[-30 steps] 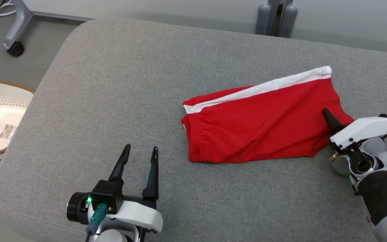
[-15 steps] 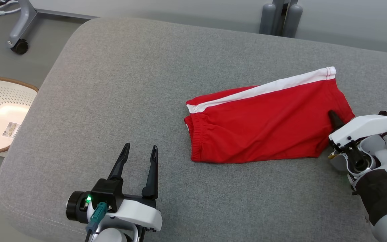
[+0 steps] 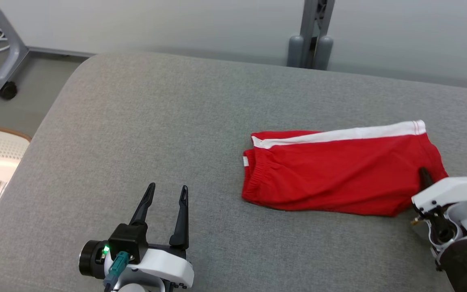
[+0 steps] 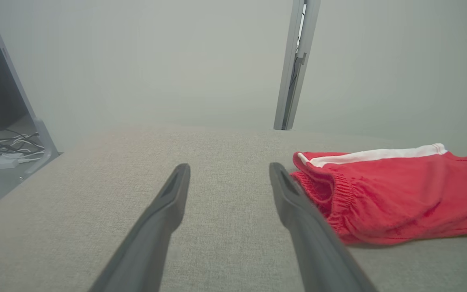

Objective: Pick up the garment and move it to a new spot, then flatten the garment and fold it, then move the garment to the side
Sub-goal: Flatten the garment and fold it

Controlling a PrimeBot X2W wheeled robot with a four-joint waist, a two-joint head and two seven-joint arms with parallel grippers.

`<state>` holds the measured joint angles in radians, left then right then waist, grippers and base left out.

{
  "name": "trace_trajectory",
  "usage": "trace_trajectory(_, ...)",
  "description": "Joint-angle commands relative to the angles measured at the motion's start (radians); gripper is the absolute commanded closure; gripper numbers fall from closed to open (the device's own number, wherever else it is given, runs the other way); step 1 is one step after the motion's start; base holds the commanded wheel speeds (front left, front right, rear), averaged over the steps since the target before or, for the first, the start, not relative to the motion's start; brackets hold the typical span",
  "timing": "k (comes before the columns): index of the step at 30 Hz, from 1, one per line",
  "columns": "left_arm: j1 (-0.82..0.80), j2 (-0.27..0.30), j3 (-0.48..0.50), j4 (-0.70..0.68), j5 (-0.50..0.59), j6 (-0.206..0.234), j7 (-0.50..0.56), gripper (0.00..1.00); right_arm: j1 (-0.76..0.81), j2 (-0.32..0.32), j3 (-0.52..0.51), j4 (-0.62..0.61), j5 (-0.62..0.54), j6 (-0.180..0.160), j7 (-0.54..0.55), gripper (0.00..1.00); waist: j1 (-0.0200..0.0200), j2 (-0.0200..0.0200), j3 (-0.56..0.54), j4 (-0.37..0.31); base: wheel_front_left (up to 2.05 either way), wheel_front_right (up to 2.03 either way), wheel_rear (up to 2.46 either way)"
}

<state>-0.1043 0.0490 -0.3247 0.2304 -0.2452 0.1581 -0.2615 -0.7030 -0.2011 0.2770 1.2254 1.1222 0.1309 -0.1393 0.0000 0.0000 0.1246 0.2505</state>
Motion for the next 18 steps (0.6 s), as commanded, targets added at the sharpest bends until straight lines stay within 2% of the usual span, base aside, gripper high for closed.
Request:
trace_trajectory(1,0.010,0.004,0.004,0.002,0.002,0.001,-0.002,0.00,0.019,-0.013,-0.001,0.008,0.003,0.000,-0.018,1.00,0.0000,0.0000,-0.018,-0.018,0.00,0.00,0.00)
trace_trajectory(12,0.062,0.004,0.026,0.012,0.011,0.000,-0.002,0.00,0.109,-0.019,-0.014,0.053,-0.003,0.000,-0.083,1.00,0.0000,0.0000,-0.092,-0.072,0.00,0.00,0.00)
trace_trajectory(18,0.072,0.004,0.039,0.015,0.016,-0.009,-0.002,0.00,0.100,-0.033,0.006,0.061,-0.044,0.000,-0.100,1.00,0.0000,0.0000,-0.103,-0.094,0.00,0.00,0.00)
